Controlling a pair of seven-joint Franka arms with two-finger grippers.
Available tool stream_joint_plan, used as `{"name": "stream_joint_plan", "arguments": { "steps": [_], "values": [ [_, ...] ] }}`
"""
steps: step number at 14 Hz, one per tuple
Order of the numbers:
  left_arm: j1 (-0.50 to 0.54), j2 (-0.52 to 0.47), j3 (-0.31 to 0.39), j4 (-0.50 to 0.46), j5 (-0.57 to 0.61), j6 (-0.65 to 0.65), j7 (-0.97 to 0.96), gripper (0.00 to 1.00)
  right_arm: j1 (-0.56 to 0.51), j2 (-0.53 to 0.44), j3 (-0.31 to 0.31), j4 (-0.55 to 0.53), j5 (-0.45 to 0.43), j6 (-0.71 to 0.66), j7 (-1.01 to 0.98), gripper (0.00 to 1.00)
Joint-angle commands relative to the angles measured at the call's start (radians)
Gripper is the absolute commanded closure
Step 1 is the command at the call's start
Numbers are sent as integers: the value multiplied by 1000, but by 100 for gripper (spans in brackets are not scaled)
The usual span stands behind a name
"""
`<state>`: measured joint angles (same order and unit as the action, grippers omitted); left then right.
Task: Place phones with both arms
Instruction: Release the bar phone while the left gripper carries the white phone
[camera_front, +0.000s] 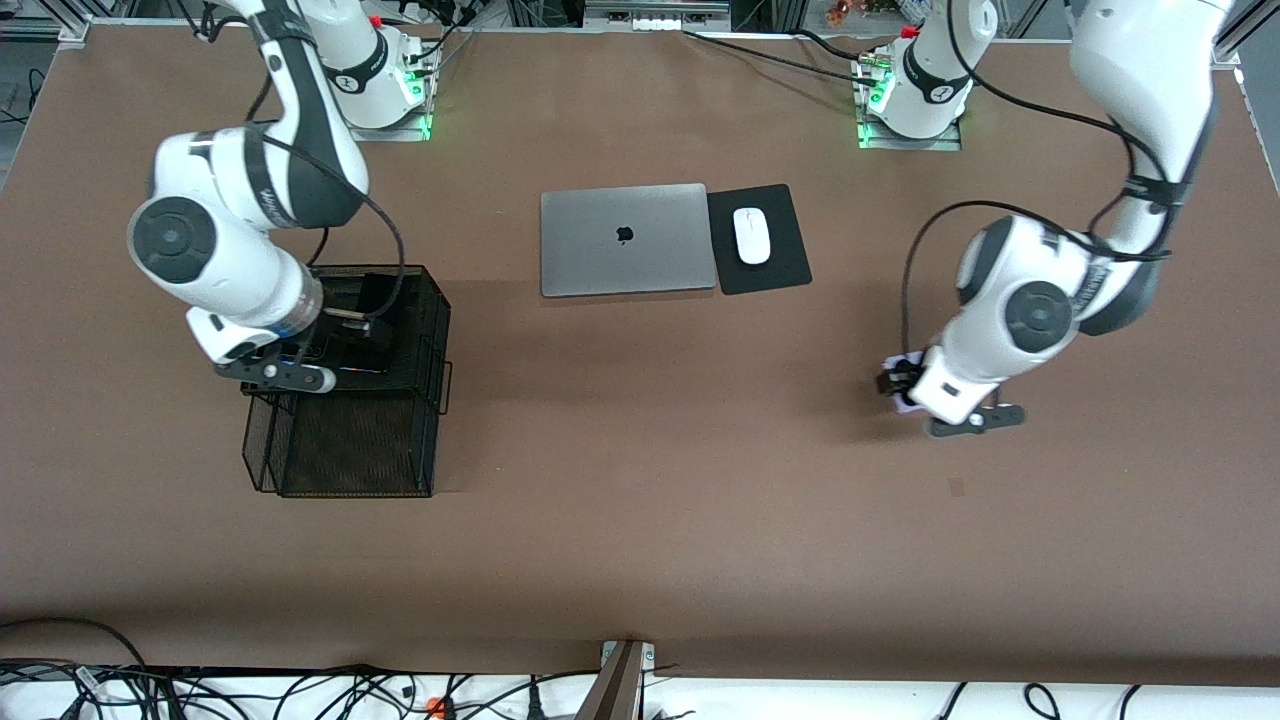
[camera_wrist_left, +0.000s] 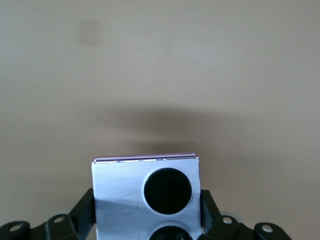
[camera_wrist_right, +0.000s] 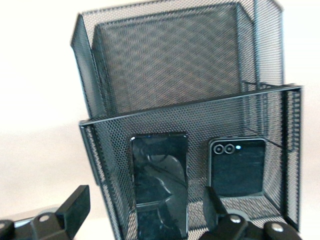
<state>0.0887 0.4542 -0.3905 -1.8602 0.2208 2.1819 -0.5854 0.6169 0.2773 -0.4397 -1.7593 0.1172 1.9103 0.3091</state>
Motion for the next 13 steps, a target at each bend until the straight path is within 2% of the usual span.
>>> {"name": "stream_joint_plan", "arguments": {
  "steps": [1,6,9,13],
  "values": [
    [-130,52,13,109,-20,-40,-106,100,-42,43,6,124,61,-80,-25,0],
    [-332,239,15,333,-8,-39,-223,100,-63,104,6,256,85,-157,-42,0],
    [-434,336,24,435,-8,-30,-218,100,-92,155,6,346,226,-217,-35,0],
    [-578,486,70,623,35,-27,-223,100,-91,181,7,376,234,-209,-38,0]
  ]
}}
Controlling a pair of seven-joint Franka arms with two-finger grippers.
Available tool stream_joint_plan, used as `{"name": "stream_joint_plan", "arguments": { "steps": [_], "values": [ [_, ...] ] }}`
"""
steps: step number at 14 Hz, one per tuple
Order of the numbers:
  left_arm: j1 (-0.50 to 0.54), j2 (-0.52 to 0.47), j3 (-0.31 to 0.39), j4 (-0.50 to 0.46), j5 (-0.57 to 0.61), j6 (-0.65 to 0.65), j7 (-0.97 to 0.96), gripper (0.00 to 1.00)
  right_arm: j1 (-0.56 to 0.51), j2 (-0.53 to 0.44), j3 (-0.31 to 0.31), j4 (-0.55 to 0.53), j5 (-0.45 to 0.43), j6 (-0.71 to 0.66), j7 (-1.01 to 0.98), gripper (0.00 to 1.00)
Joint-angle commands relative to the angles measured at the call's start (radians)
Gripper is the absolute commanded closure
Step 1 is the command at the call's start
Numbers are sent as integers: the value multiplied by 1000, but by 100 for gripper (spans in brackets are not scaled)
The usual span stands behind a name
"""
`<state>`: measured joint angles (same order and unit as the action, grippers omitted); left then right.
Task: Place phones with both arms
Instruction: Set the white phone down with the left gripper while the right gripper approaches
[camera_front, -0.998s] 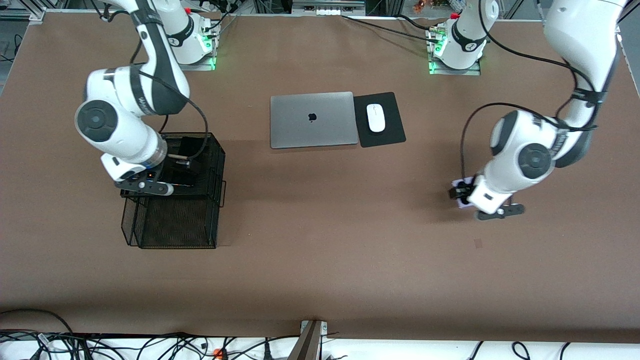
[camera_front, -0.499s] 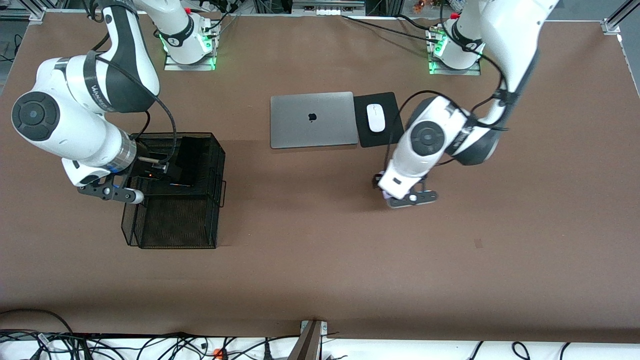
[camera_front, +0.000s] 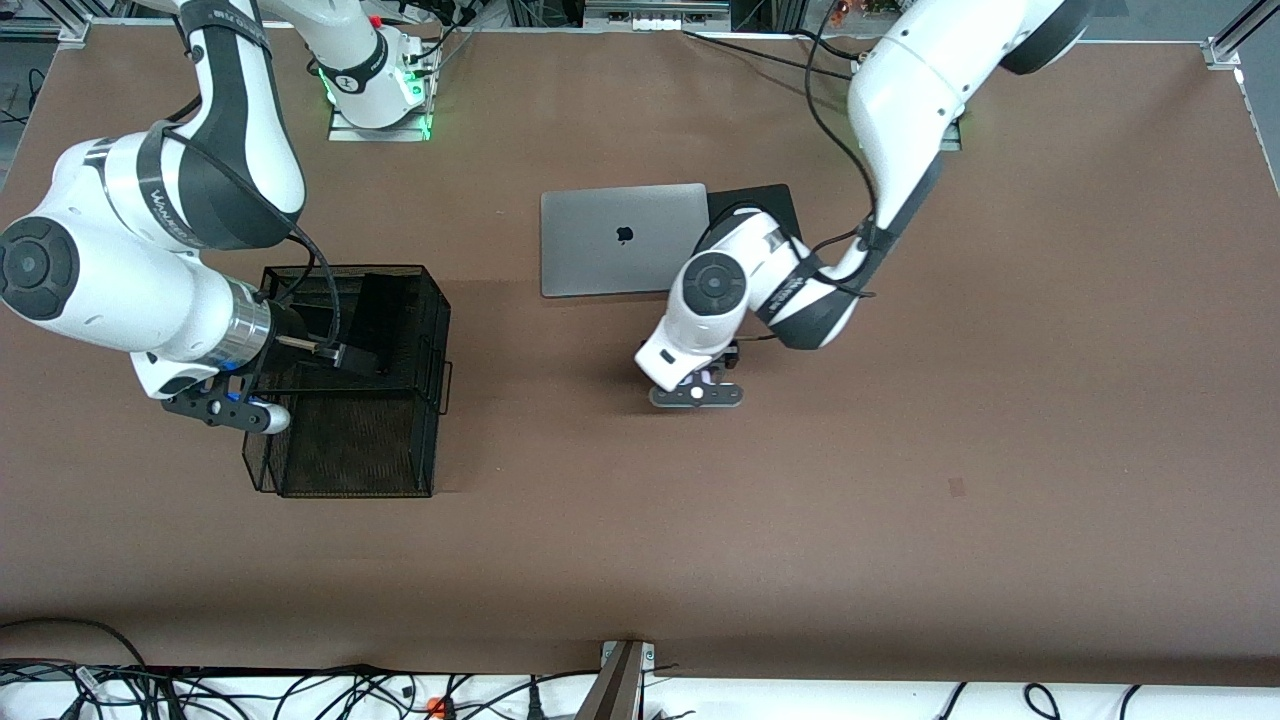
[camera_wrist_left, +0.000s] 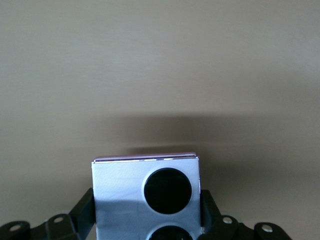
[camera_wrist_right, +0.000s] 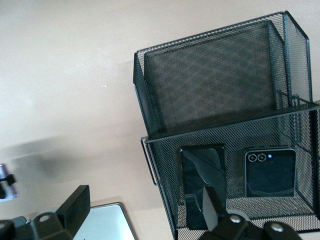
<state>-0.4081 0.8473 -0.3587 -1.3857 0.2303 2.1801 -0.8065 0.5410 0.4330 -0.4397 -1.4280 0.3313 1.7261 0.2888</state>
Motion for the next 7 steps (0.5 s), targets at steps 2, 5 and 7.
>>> {"name": "stream_joint_plan", "arguments": {
  "steps": [2,5,7],
  "values": [
    [-141,146,89,224,24,10,-10,100,-12,26,7,41,15,-22,-14,0],
    [-159,191,119,261,26,73,-20,100,-13,27,9,38,14,-10,-14,0],
    [-164,205,132,258,27,121,-22,100,-13,27,9,35,14,-7,-14,0]
  ]
}}
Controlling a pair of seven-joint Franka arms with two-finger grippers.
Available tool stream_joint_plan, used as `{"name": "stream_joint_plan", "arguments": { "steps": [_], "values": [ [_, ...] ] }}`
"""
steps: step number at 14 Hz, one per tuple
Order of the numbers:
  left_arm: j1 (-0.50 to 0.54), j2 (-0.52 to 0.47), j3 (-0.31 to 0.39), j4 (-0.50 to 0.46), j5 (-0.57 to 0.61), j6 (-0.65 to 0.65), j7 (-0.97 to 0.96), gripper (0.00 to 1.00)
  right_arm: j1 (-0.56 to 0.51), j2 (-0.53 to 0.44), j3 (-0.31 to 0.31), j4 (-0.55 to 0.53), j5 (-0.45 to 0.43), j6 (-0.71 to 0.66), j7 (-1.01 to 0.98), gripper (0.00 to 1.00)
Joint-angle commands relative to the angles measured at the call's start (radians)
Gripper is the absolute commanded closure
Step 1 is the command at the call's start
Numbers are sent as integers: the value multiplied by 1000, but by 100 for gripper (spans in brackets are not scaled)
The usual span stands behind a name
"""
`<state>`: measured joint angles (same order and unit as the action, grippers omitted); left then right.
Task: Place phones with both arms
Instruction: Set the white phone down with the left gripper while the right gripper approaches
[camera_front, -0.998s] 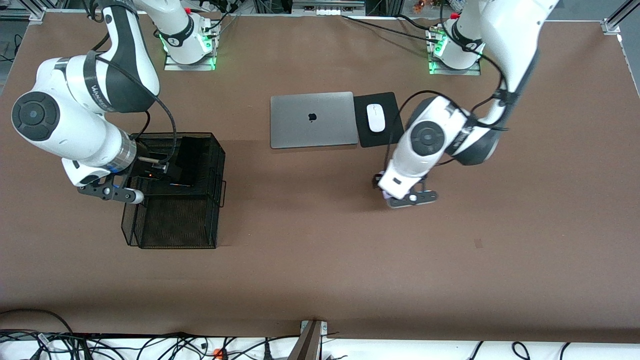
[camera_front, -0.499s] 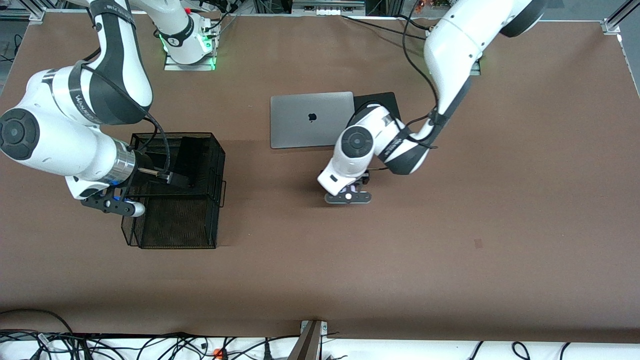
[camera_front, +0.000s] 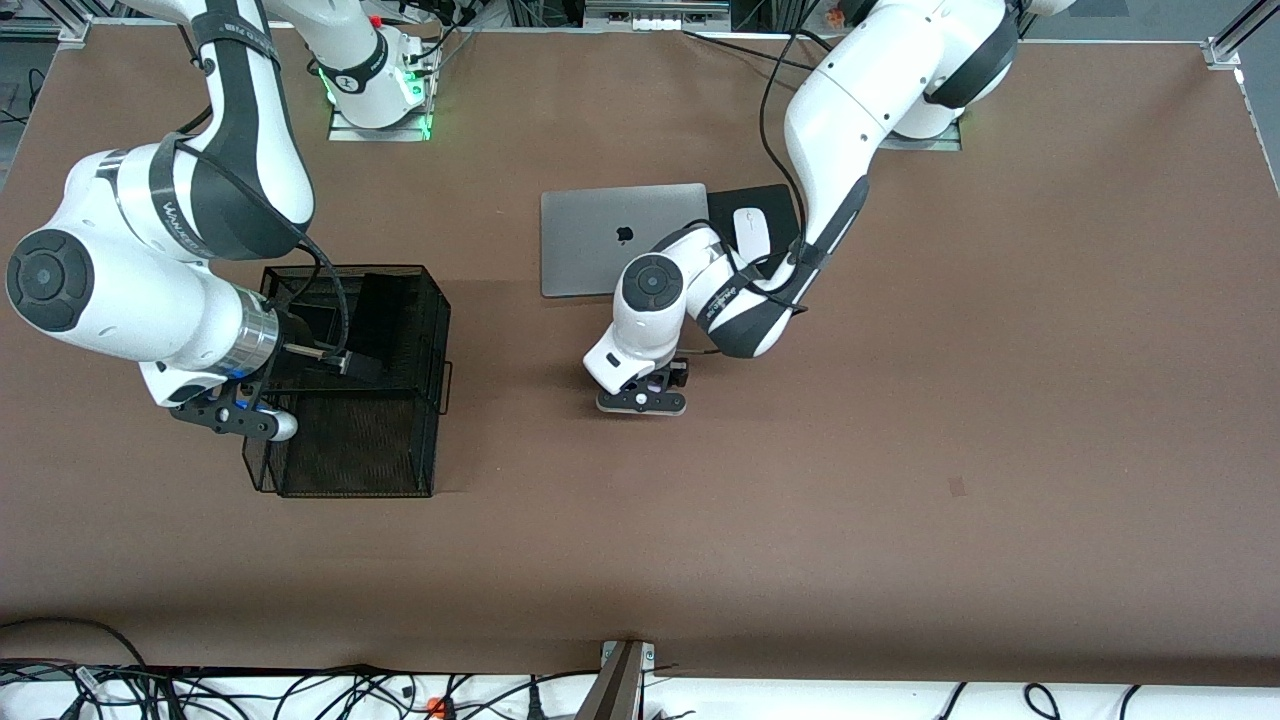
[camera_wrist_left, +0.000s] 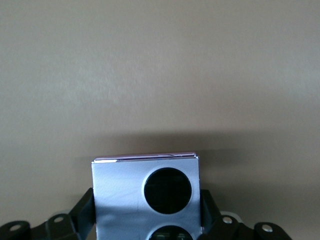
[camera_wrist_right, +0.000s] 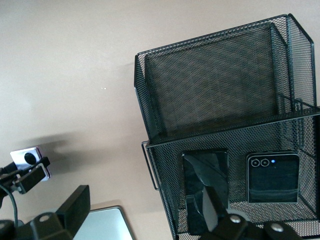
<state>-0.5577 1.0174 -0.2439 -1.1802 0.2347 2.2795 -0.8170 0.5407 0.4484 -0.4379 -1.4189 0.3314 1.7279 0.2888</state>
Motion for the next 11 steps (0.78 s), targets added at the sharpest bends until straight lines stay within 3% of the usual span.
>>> {"name": "stream_joint_plan", "arguments": {
  "steps": [1,2,4,5,6,11],
  "values": [
    [-22,43,34,53,23,38,-8,90,-13,12,7,26,14,-8,-16,0],
    [-33,53,55,54,23,63,-8,78,-13,12,7,25,14,-8,-16,0],
    [-53,61,80,54,21,91,-11,75,-13,12,5,25,14,-10,-14,0],
    [-51,59,78,54,18,91,-19,46,-13,12,7,25,14,-10,-14,0],
    [-51,58,78,59,12,91,-72,0,-13,12,5,25,14,-10,-14,0],
    [-33,0,74,59,8,-58,-133,0,-13,12,7,25,15,-11,-14,0]
  ]
}}
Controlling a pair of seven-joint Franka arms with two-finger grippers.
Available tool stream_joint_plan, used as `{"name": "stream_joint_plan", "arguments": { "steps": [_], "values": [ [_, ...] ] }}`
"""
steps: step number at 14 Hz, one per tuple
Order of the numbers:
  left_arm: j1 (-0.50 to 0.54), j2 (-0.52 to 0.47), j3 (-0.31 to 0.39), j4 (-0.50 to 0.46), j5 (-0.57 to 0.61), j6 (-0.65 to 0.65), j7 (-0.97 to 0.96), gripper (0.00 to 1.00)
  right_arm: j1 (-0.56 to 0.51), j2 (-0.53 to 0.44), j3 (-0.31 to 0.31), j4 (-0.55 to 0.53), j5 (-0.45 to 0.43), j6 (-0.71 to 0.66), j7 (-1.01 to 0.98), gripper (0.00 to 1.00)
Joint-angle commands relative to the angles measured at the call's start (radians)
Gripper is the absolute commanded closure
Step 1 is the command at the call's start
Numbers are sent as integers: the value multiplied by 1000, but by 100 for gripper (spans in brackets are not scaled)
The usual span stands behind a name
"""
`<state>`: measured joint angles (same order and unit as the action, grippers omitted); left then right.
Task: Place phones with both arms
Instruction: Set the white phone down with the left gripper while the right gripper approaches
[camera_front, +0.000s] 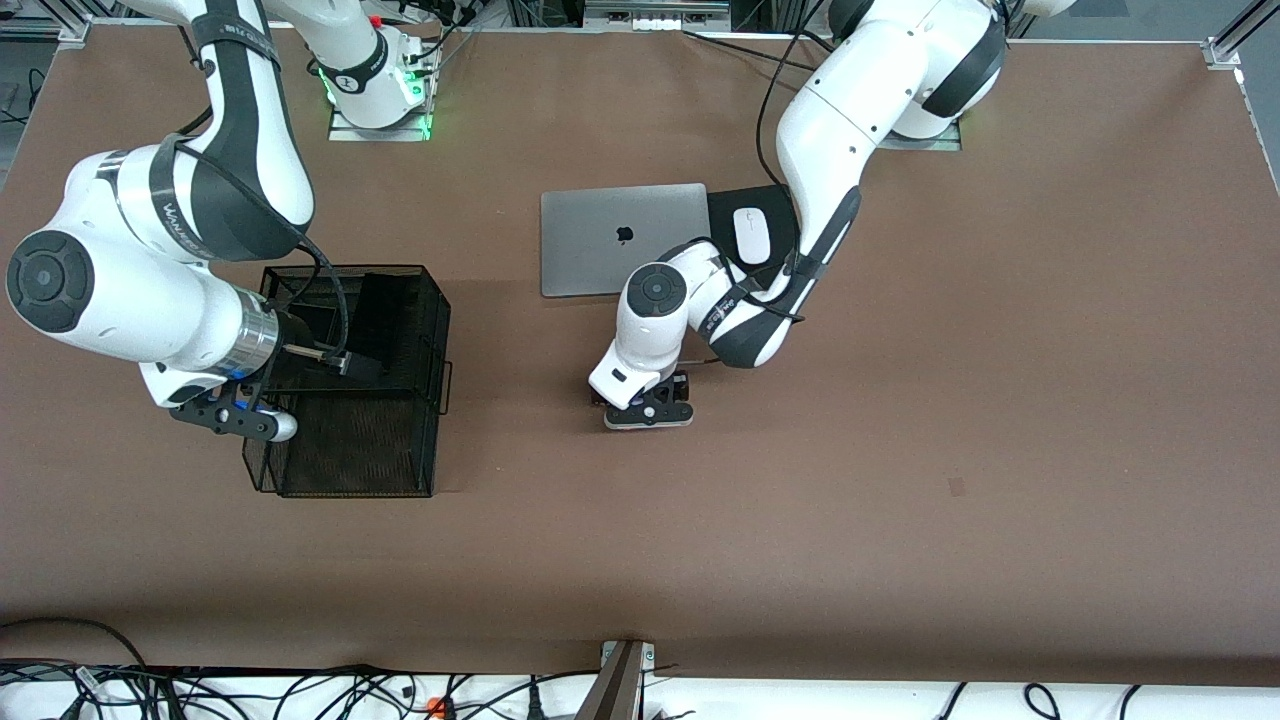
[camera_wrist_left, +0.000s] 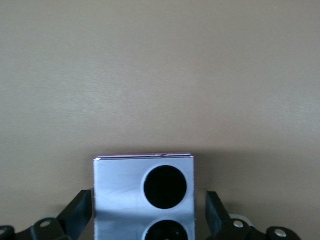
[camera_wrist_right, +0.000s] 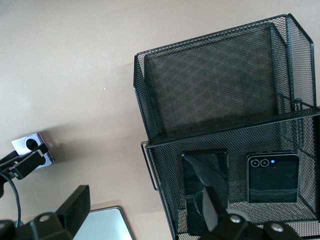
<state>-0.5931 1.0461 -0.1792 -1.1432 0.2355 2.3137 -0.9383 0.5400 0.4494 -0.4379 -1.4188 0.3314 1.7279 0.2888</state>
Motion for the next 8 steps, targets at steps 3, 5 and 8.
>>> {"name": "stream_joint_plan", "arguments": {
  "steps": [3,5,8],
  "values": [
    [82,-99,-12,11,7,-221,73,0,14,11,13,24,15,-4,-14,0],
    [139,-133,-14,7,8,-316,140,0,47,20,14,24,18,51,-10,0],
    [234,-207,-9,3,16,-500,281,0,161,84,13,38,23,157,15,0]
  ]
}}
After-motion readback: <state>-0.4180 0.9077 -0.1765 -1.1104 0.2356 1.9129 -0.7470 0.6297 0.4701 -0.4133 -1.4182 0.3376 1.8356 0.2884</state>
